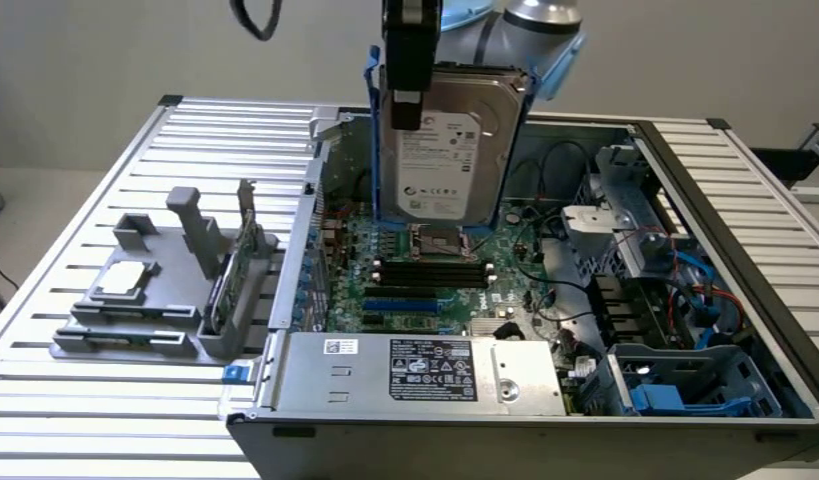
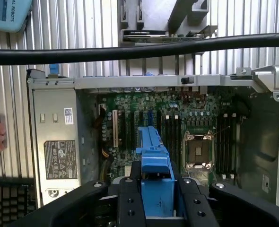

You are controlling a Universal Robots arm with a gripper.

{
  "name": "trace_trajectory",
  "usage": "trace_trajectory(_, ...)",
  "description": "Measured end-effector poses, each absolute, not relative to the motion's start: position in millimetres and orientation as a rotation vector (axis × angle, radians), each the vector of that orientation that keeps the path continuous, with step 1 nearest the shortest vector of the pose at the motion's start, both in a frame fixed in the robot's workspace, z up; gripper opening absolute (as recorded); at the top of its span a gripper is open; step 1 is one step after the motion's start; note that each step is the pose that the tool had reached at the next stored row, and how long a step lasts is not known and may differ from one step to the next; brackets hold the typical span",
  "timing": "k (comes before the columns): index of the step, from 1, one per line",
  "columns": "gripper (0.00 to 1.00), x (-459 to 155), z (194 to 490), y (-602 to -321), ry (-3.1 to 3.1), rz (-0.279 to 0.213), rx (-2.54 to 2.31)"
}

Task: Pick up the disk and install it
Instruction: 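Pick up the disk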

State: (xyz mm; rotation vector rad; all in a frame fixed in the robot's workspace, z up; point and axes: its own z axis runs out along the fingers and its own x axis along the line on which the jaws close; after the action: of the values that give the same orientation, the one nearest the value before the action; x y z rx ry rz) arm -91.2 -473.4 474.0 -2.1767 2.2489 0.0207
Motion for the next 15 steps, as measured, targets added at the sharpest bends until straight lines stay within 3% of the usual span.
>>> trace_trajectory(15, 0.33, -23, 472, -496, 2.249, 0.021, -2.177)
